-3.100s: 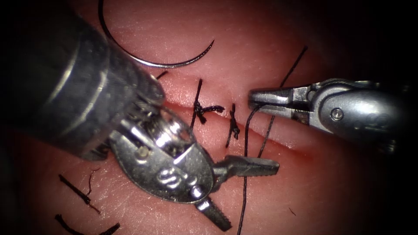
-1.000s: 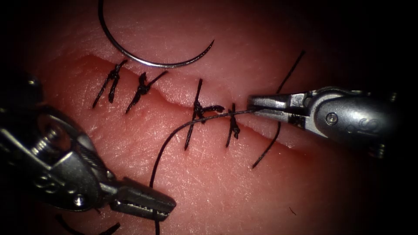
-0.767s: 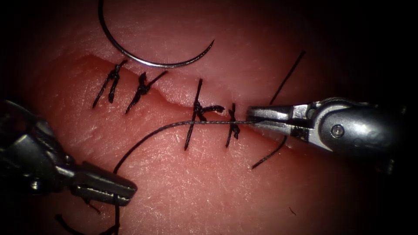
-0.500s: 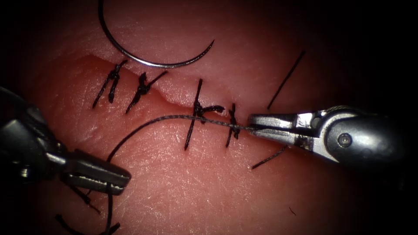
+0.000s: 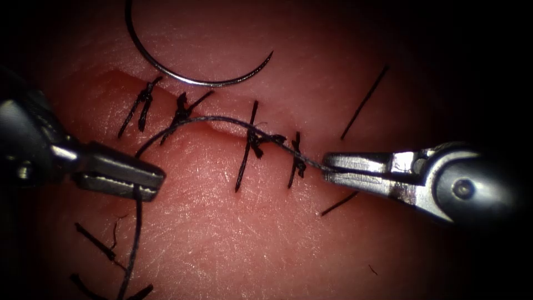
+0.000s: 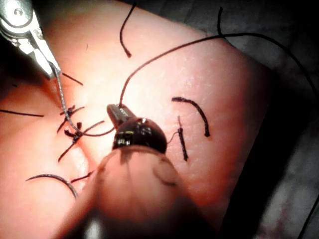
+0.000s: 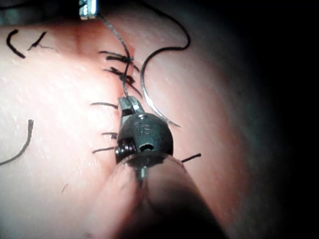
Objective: Wound Closure
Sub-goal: Grab a working length of suture with the left gripper
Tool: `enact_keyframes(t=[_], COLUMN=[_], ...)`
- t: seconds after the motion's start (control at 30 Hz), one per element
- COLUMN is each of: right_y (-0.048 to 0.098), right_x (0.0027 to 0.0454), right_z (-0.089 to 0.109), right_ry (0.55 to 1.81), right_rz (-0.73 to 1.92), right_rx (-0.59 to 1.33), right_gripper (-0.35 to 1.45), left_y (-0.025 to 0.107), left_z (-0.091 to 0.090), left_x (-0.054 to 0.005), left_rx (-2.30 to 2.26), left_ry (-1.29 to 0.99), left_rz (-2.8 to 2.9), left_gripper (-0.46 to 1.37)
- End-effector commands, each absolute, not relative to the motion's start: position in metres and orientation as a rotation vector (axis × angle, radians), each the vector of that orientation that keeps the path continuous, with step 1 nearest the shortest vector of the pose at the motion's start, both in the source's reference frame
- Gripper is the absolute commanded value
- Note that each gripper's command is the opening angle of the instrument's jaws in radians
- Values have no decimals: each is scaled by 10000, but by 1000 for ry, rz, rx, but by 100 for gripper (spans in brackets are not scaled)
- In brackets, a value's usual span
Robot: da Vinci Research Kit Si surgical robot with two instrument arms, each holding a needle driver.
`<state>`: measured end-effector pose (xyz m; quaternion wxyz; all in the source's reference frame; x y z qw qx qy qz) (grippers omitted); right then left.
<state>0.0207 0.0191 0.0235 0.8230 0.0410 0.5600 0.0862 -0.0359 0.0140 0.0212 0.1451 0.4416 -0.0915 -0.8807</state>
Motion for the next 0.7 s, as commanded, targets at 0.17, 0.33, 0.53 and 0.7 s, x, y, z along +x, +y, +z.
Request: enact_keyframes(t=[0.17, 0.33, 0.53, 0.7], right_y=[198, 199, 197, 197], right_x=[203, 199, 198, 198], right_z=[238, 239, 237, 237], right_ry=[1201, 1190, 1178, 1178], right_rz=[226, 262, 281, 281], right_rx=[17, -18, -28, -28], right_gripper=[118, 128, 126, 123], left_y=[143, 142, 141, 139], left_z=[209, 208, 209, 211], left_x=[-348, -346, -350, -352], left_rx=[1266, 1263, 1263, 1266], left_ry=[-276, -278, -279, -277], left_rz=[-2543, -2547, -2549, -2547], left_gripper=[-35, -35, -35, -35])
